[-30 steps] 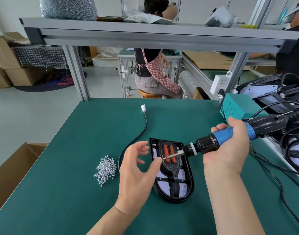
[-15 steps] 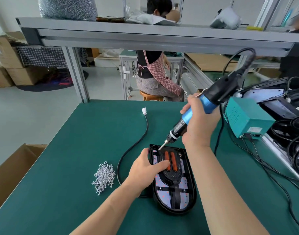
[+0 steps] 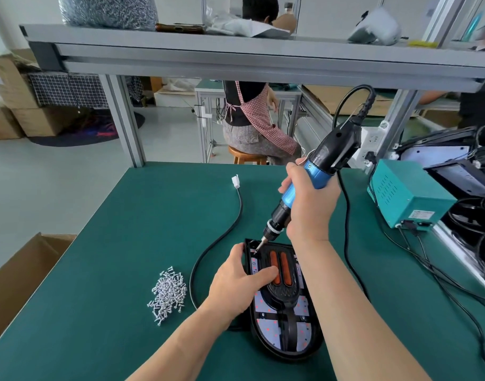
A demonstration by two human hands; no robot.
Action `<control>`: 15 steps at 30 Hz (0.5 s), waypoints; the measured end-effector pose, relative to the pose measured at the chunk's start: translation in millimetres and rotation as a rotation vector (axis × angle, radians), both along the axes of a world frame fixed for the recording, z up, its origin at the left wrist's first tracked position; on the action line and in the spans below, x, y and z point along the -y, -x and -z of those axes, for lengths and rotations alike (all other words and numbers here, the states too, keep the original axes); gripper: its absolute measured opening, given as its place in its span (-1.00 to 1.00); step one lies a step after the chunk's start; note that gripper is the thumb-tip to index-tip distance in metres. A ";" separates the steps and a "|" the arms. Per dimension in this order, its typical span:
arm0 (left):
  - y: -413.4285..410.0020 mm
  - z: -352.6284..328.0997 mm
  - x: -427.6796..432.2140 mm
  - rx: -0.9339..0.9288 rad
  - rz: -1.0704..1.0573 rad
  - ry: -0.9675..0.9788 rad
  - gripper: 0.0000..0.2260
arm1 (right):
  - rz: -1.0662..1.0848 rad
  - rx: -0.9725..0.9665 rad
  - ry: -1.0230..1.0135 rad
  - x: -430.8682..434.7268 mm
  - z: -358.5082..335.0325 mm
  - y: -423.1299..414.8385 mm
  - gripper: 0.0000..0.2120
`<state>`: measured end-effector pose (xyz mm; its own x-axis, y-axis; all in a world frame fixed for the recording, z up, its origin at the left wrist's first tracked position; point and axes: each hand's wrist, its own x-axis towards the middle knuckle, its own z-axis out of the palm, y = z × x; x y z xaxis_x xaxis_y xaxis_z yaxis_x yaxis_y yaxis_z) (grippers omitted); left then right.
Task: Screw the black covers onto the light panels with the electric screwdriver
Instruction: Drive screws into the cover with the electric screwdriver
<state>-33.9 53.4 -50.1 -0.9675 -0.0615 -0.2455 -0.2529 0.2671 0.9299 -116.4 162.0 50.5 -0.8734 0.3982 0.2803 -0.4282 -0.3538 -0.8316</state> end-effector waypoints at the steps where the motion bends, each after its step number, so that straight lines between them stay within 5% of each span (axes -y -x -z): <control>1: 0.4 0.5 0.2 -0.007 0.003 -0.005 -0.61 | -0.003 0.004 0.002 0.4 0.4 0.9 -0.82; 7: -0.1 -1.5 -0.5 -0.016 0.020 -0.033 -0.43 | -0.075 -0.005 -0.025 5.7 -0.2 3.5 -0.84; 15: -1.4 -3.1 -0.7 -0.003 0.008 -0.008 -0.55 | -0.126 -0.047 -0.077 10.0 -1.3 3.3 -0.87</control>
<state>-32.5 54.1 -47.0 -0.9687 -0.0521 -0.2426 -0.2476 0.2611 0.9330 -119.7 152.1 51.8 -0.9001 0.2625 0.3476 -0.4238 -0.3433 -0.8382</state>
